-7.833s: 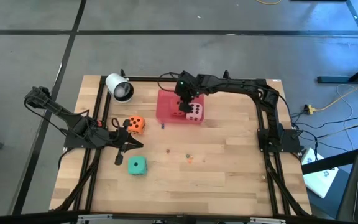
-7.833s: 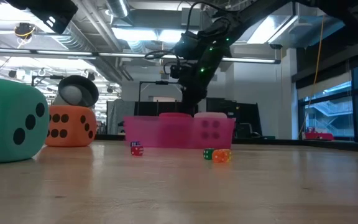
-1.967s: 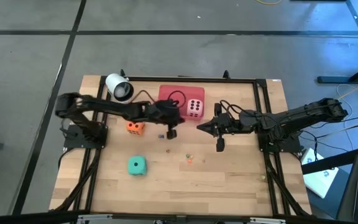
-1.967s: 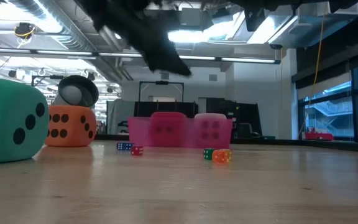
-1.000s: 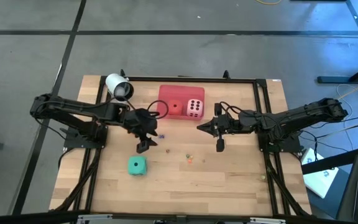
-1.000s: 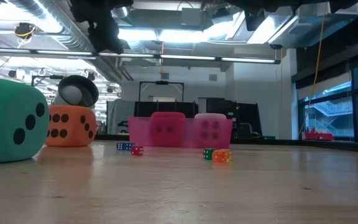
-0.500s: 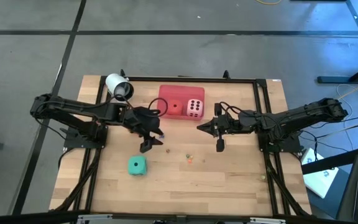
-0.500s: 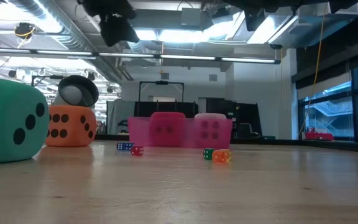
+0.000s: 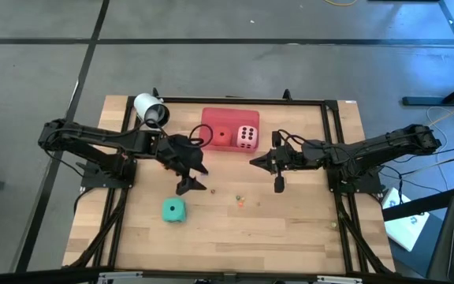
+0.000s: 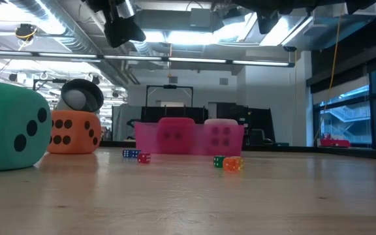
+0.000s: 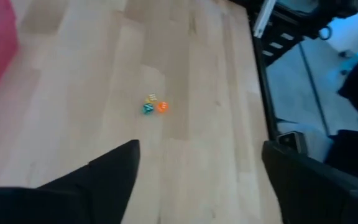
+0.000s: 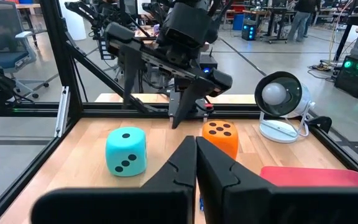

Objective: Pick & Place Dice
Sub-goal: Put the big blue dice into the pink bin

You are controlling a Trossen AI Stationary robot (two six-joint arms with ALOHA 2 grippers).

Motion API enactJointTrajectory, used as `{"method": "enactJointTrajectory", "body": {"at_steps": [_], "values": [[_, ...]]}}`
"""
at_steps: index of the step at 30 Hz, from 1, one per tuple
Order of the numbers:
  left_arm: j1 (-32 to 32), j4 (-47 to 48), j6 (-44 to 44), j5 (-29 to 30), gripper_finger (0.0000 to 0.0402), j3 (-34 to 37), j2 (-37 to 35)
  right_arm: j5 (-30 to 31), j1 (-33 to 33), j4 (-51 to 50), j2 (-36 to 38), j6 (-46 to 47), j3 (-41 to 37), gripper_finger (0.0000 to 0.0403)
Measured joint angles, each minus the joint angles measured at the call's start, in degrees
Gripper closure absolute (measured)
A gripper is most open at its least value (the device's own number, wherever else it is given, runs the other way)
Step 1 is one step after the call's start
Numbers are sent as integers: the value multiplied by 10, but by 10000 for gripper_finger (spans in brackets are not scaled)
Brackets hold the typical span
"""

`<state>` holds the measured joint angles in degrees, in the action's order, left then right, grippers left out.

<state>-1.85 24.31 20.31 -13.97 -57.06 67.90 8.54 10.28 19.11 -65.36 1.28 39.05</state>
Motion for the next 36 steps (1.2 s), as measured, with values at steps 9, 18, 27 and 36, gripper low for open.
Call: {"method": "enactJointTrajectory", "body": {"at_steps": [9,18,27,36], "values": [[0,-46,25,-69,5,0,0,0,0,0,0,2,0,393],[-18,-24,31,-85,2,0,0,0,0,-1,0,13,0,392],[-104,51,73,-44,2,1,0,0,0,-3,0,18,0,392],[-216,147,95,104,2,1,-1,0,0,-3,0,43,0,392]]}}
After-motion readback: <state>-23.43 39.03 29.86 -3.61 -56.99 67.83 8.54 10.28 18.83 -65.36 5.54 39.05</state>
